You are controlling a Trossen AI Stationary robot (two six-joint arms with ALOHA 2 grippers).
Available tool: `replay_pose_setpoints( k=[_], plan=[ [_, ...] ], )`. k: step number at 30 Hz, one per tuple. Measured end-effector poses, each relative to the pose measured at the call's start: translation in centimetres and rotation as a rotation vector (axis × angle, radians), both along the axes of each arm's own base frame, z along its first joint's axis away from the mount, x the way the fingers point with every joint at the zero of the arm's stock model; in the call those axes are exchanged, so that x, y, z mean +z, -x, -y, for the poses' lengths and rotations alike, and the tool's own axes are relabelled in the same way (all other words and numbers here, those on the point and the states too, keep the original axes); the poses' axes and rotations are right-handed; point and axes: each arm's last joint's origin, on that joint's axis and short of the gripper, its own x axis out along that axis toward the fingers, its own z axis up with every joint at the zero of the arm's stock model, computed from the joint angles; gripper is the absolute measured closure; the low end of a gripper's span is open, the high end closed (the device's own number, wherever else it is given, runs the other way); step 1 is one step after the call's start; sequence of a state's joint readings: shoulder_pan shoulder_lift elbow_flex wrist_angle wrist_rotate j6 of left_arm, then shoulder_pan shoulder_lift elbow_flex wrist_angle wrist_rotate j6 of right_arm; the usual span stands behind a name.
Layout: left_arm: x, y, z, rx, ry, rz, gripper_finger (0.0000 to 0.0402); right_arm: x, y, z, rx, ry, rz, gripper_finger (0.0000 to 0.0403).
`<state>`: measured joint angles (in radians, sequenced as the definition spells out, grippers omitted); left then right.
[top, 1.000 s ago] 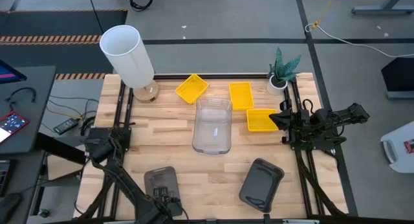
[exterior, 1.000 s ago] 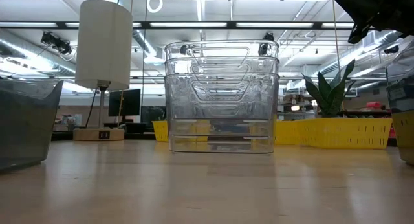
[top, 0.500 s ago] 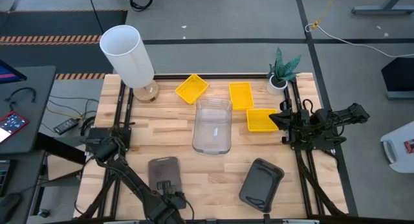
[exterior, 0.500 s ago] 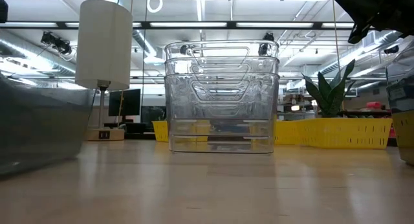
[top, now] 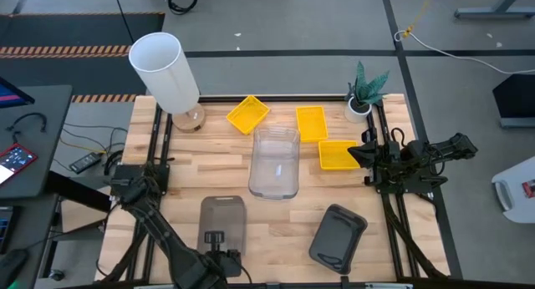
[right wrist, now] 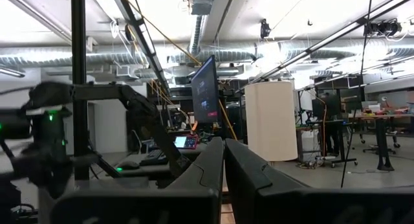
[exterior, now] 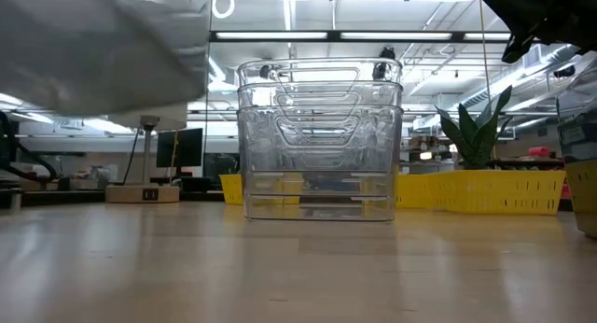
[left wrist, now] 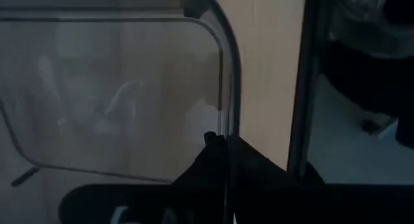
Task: Stack baskets by color
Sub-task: Stack the left black bin into the black bin
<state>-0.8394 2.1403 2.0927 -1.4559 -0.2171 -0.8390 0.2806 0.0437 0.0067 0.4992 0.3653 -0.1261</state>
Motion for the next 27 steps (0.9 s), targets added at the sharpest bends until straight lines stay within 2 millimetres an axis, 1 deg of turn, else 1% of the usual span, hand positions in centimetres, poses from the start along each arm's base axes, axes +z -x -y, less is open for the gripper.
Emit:
replay_pose_setpoints(
  k=[4, 8, 12, 20, 27],
  plan=[
    [2.5, -0.3, 0.1, -0.054, 0.002, 0.110, 0.0397, 0.0, 0.0, 0.0, 0.000, 0.000, 0.000, 0.0380],
    [4.1, -0.8, 0.0, -0.123, -0.012, 0.200, 0.0396, 0.0, 0.0, 0.0, 0.000, 0.000, 0.000, 0.0380],
    [4.5, -1.8, -0.2, -0.218, -0.023, 0.253, 0.0396, 0.0, 0.0, 0.0, 0.000, 0.000, 0.000, 0.0380],
    [4.8, -4.0, -1.3, -0.367, -0.069, 0.323, 0.0395, 0.0, 0.0, 0.0, 0.000, 0.000, 0.000, 0.0380],
    [5.5, -6.6, -2.4, -0.510, -0.107, 0.432, 0.0394, 0.0, 0.0, 0.0, 0.000, 0.000, 0.000, 0.0380]
  ],
)
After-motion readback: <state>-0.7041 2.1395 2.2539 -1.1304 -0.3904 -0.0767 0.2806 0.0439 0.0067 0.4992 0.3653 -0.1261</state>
